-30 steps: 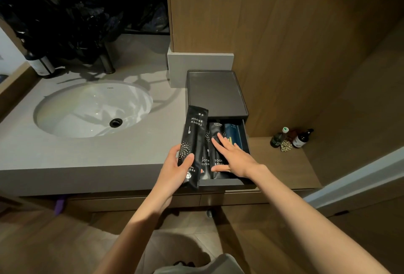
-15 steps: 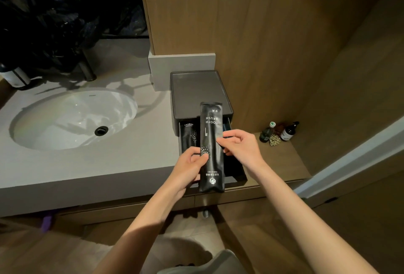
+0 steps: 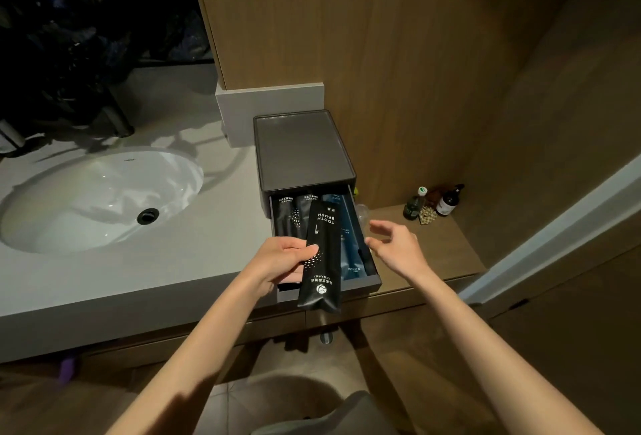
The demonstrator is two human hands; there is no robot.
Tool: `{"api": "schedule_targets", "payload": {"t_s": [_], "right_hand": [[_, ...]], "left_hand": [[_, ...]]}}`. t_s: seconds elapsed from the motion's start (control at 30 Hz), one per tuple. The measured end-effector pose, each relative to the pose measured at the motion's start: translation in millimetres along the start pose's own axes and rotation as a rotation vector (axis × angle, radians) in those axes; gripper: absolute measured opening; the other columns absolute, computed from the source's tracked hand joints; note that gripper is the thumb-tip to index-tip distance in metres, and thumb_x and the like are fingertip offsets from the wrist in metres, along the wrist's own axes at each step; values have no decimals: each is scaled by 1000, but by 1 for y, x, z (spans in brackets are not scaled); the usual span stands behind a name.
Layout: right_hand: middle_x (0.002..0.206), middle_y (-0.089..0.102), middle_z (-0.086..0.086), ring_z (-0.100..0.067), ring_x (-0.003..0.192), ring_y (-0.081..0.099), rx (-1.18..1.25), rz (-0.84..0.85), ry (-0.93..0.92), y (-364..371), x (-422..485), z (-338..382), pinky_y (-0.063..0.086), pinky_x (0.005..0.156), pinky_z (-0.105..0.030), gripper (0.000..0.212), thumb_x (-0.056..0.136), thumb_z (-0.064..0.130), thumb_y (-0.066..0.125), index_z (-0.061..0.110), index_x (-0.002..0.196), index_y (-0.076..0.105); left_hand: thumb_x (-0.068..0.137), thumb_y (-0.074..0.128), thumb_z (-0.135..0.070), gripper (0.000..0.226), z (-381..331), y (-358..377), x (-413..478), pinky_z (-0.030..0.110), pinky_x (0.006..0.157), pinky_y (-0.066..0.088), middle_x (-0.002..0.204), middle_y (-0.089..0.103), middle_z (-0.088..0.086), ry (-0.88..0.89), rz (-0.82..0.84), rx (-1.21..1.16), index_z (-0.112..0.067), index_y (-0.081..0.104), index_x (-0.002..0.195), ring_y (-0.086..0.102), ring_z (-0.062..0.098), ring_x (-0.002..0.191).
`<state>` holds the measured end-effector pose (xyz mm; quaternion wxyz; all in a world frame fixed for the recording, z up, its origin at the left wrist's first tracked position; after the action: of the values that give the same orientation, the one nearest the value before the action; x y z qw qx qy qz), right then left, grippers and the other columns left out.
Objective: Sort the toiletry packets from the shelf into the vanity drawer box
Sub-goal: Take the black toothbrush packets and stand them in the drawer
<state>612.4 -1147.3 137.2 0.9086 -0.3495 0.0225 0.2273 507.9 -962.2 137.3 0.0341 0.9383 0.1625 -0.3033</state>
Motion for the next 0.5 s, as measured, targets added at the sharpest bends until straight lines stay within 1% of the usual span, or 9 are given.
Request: {"api": "schedule_targets", "payload": {"t_s": [0.07,0.1,0.17,0.27,0.3,0.43,0.5], "right_hand": [[132,60,-9,-20,119,58,-4,33,24,5,1,-4,43,107,-36,48,89,13,64,8,135,51],[130,61,-9,-20,121,58,-5,40,33,5,2,-5,42,108,-36,47,89,12,64,7,134,52],[127,64,-10,-20,120,59,-5,44,49,6,4,-5,42,108,-35,45,88,11,64,6,132,55],[123,66,-10,-18,117,61,-1,52,61,5,7,-4,42,107,-31,40,87,11,66,5,127,60],[123,66,-10,-18,116,61,-8,52,60,6,8,-4,42,106,-31,39,87,11,66,5,125,61],[120,68,-8,-17,114,62,-24,56,63,6,13,-7,43,107,-34,37,86,11,67,7,122,64],[118,69,-7,-17,114,63,-26,56,68,7,15,-8,42,107,-33,36,85,11,68,8,121,65]], "left_hand": [[86,67,-14,25,1,1,7,17,52,53,87,72,9,-26,-11,7,0,66,108,69,7,59],[86,68,-14,28,0,2,12,18,52,54,89,72,10,-33,-25,10,0,65,110,70,10,63],[85,69,-12,33,-4,6,22,19,49,54,93,70,13,-41,-64,-2,1,62,114,68,13,65],[84,69,-8,33,-11,14,37,20,46,54,91,66,13,-41,-120,-14,2,60,115,65,11,57],[84,69,-8,34,-13,18,41,21,46,54,93,66,13,-41,-134,-15,1,60,116,63,12,58],[86,67,-9,26,-14,32,55,16,39,49,96,63,12,-16,-216,4,-3,62,111,55,11,60],[86,68,-8,27,-12,38,62,18,42,52,96,62,12,-4,-241,-6,-2,62,112,55,11,60]]}}
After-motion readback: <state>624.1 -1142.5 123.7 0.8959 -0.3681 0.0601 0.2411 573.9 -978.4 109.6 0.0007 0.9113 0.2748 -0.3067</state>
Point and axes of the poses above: each hand's wrist, its own x-axis towards the middle knuckle, its own y-axis out of the palm, z = x × y, the point moved 1 cm from there along x, towards the middle knuckle
